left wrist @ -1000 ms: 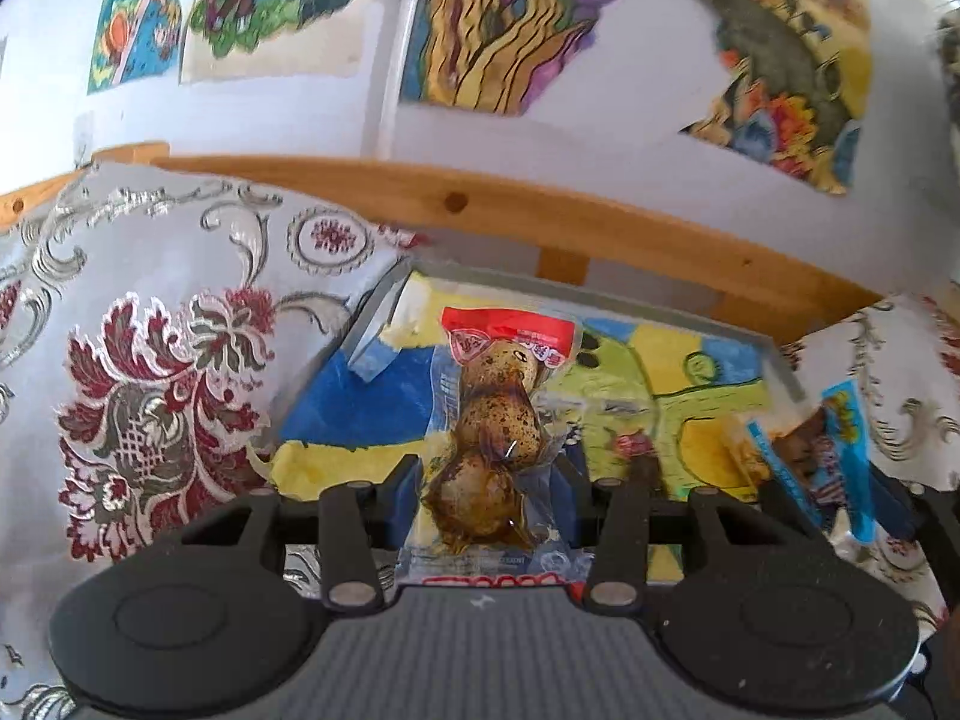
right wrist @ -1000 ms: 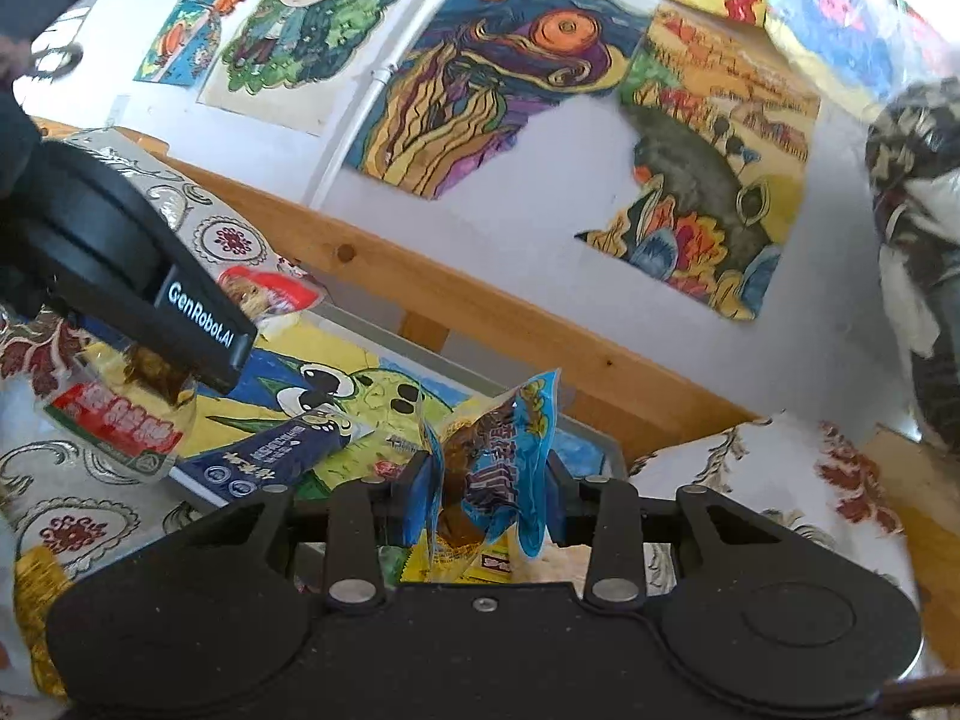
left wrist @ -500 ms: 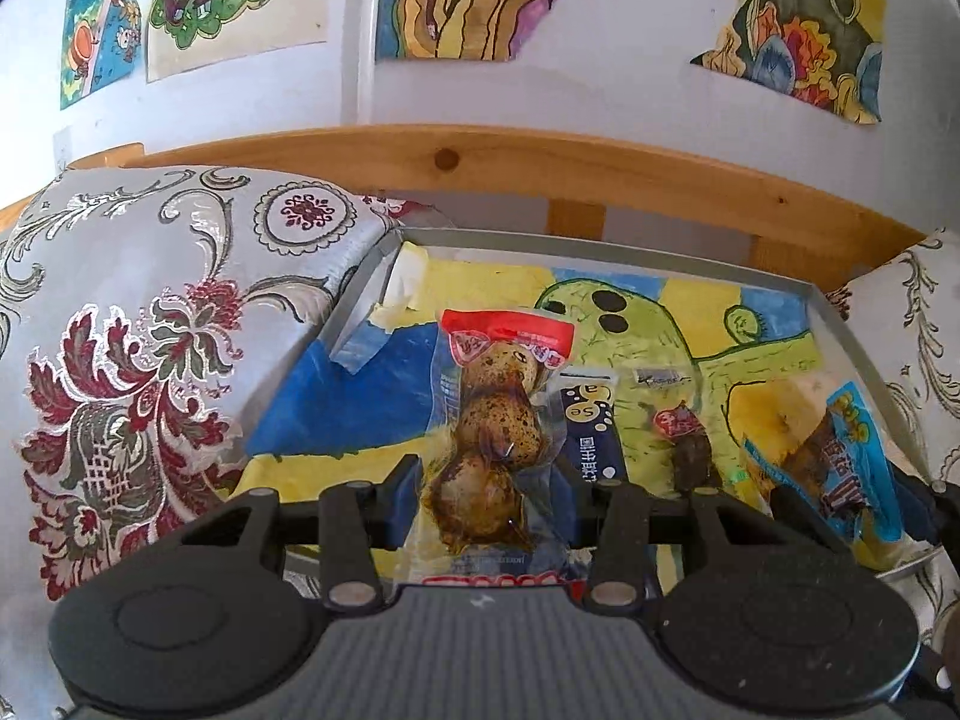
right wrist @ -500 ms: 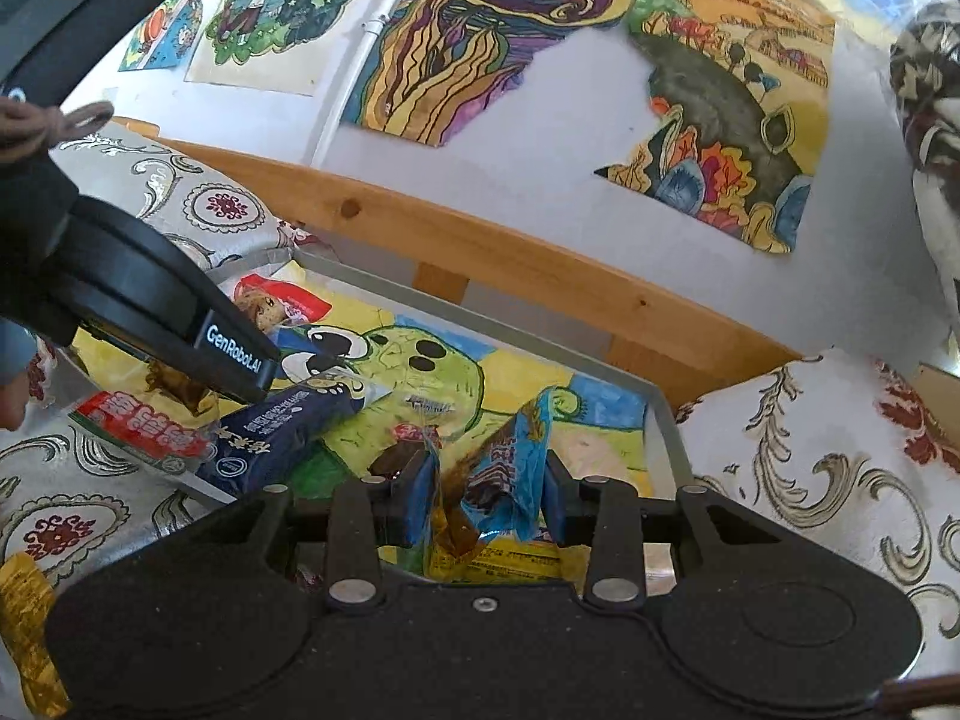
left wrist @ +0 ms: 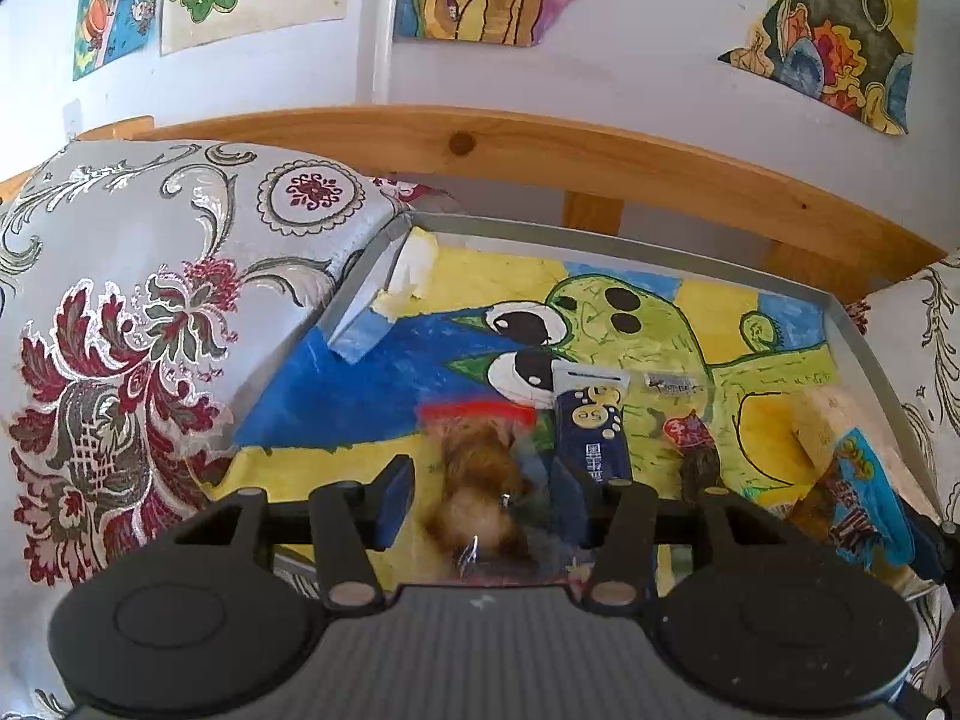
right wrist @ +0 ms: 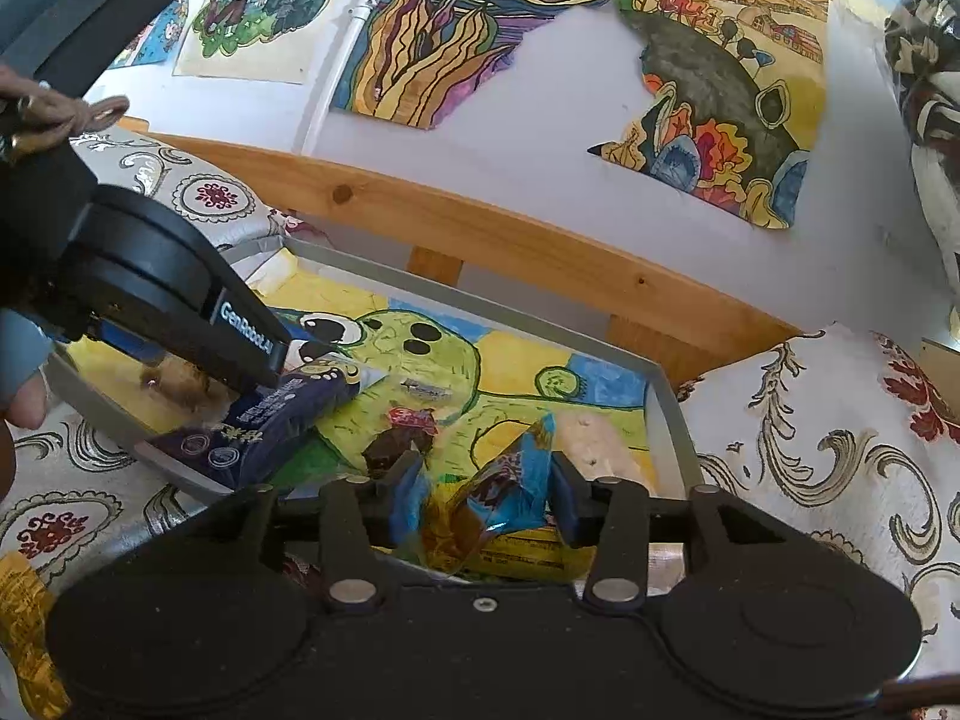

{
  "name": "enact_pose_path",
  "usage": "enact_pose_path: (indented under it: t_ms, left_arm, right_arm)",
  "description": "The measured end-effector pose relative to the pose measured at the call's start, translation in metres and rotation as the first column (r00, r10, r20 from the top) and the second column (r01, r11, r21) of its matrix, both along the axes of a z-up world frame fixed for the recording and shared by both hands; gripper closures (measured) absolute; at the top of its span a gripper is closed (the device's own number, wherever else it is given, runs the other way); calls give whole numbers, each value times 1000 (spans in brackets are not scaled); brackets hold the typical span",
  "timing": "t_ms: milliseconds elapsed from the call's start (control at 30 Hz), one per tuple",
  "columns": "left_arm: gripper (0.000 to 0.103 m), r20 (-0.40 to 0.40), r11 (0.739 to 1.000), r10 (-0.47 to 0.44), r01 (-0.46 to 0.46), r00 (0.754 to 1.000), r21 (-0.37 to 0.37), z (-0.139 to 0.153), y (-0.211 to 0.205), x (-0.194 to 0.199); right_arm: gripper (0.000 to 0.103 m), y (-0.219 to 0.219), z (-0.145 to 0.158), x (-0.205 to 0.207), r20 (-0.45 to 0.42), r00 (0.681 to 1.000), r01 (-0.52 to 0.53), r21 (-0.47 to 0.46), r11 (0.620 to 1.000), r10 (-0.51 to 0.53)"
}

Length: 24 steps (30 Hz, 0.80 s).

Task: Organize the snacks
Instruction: 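Open both tools to drop the egg pack and snack bag into the tray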

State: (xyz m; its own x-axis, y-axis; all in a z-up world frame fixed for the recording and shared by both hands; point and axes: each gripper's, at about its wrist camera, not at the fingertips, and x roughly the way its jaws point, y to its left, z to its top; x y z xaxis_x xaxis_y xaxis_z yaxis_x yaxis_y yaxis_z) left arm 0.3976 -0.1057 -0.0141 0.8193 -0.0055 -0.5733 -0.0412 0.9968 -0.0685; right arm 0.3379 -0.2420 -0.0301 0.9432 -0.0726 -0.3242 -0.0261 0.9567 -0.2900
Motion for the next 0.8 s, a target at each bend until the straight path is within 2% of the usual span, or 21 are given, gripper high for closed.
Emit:
enact_pose_path:
  t_ms: [133,200,267,400,467,700,800]
  left_arm:
    - [34,7,1000,-4,4,1000,-2,2,0,-3]
    - [30,19,1000,-4,4,1000,-7,4,0,-7]
    - [22,35,1000,-3,3,999,-7,7,-1,-12]
    - [16,77,1000,4,-4,997,-7,16,1,-22]
    - [8,101,1000,13,-12,995,-10,21,3,-28]
    - [1,175,998,56,-51,983,-32,35,16,-56]
    - [1,210,998,55,-51,976,-24,41,21,-71]
  right_arm:
    - [46,-3,1,0,4,1000,11,6,1000,-11]
    - [39,-3,2,-2,15,1000,13,6,1000,-13]
    - [32,-3,6,-4,34,999,15,2,1000,-15]
    - [22,-5,15,-11,73,997,28,11,1000,-28]
    - [18,-8,21,-16,89,995,39,22,999,-41]
    - [2,-18,44,-40,137,987,69,104,992,-83]
    - [1,-24,53,-52,136,986,71,145,987,-91]
